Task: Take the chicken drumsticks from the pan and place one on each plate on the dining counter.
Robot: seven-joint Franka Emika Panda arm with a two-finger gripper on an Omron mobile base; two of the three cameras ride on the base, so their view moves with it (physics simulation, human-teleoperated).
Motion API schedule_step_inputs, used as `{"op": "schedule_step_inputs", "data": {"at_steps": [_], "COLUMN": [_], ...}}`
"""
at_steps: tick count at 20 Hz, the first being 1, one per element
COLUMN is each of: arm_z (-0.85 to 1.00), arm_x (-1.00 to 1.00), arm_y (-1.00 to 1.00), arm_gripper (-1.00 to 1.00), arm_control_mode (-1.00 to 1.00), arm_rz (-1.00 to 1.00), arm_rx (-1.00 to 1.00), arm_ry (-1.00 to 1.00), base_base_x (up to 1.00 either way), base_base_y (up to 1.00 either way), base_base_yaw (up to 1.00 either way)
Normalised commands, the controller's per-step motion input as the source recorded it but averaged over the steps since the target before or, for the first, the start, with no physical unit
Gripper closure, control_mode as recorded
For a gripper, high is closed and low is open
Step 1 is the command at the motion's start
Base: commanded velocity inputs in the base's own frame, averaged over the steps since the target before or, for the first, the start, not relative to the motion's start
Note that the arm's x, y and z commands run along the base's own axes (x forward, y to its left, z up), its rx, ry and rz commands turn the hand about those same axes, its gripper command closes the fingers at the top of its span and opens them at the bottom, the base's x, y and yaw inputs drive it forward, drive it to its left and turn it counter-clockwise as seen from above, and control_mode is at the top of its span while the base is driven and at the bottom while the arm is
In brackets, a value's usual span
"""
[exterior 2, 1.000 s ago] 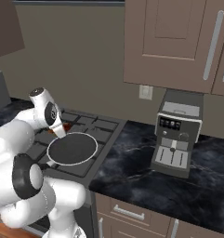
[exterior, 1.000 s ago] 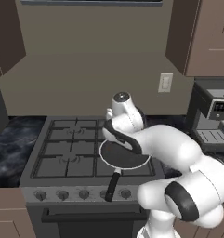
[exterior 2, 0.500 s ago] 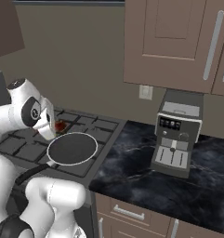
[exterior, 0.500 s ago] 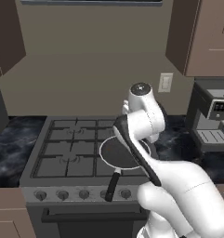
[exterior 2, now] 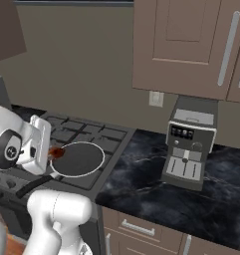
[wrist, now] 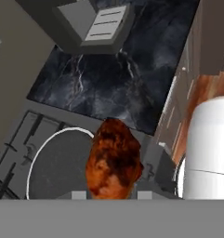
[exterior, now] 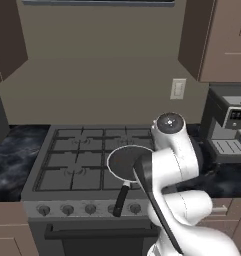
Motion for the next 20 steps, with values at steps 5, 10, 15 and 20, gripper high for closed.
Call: {"op": "schedule_step_inputs", "data": {"at_steps": [5,10,15,20], "arm_z": [0.0,0.0,0.0,0.0], "arm_x": [0.0,0.0,0.0,0.0], "arm_y": [0.0,0.0,0.0,0.0], "arm_gripper": [1.0,1.0,1.0,1.0], "arm_control_mode": [1.0,1.0,1.0,1.0], "arm_rz": [0.0,0.0,0.0,0.0], "arm_rx": [0.0,0.0,0.0,0.0], "arm_ry": [0.0,0.0,0.0,0.0], "base_base_x": [-0.91,-0.87,-0.53,-0.26], "base_base_y": [-0.17,-0.14,0.0,0.0], "base_base_yaw": [0.09,0.3,0.55,0.81]}}
